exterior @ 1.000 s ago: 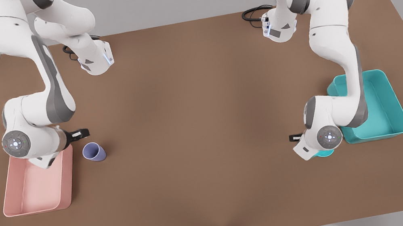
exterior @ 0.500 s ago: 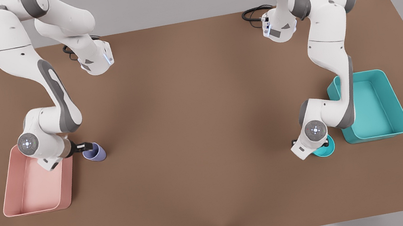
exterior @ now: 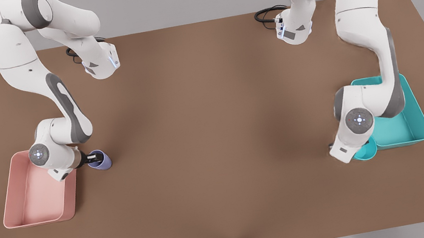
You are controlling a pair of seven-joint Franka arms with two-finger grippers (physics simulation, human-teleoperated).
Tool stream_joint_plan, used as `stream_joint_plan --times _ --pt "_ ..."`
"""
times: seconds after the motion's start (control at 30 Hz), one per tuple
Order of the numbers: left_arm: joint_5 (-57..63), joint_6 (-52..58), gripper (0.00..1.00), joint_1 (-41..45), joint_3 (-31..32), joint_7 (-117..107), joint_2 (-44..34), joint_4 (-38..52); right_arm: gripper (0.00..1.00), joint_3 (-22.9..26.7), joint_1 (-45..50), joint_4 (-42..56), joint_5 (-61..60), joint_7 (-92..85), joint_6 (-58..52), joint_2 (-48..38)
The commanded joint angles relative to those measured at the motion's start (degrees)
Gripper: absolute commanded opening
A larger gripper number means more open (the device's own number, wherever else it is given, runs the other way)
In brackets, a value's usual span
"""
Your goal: Put the bowls and cups in different boxes
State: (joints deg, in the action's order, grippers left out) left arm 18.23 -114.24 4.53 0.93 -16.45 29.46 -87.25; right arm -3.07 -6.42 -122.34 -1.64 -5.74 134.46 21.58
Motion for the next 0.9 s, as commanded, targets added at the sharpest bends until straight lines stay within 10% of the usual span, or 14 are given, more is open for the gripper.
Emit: stream_joint_plan --times 0.0,0.07,0.27,0.47,0.53,0.57,0.7,0.87 --pt "-0.9 17.7 0.21 -5.1 -0.1 -1.7 -3.8 -0.4 0.5 0.0 0.0 -0.1 0.0 -1.2 0.6 0.0" --pt "-0.8 16.3 0.21 -8.8 -0.4 -1.8 -3.9 -0.5 0.21 -0.1 0.0 -0.1 -0.1 -1.1 0.5 0.0" --pt "-0.8 -0.5 0.21 -14.7 -2.9 -1.0 -0.5 -12.0 0.21 -0.3 0.9 1.7 -0.3 -0.9 -0.4 -0.5" --pt "-0.7 -11.8 0.21 -16.1 -5.9 -1.0 3.6 -16.5 0.21 0.3 -3.2 23.3 -3.3 -18.2 -17.3 -0.4" --pt "-0.7 -11.6 0.86 -16.0 -5.9 -1.0 3.8 -16.5 0.21 0.6 -6.4 28.0 -2.2 -24.3 -19.4 0.5" --pt "-0.6 -11.1 1.0 -16.0 -5.9 -0.9 3.5 -16.5 0.21 1.0 -8.3 29.2 -2.0 -26.1 -20.3 0.9" --pt "-0.6 8.5 1.0 -12.4 -5.3 -0.7 -8.4 -15.7 0.21 3.4 -10.0 30.6 -0.3 -26.5 -21.1 3.5" --pt "-15.1 42.3 1.0 -11.8 8.5 13.6 -11.7 9.2 0.21 5.6 -11.2 34.4 -0.8 -26.4 -16.5 14.8"
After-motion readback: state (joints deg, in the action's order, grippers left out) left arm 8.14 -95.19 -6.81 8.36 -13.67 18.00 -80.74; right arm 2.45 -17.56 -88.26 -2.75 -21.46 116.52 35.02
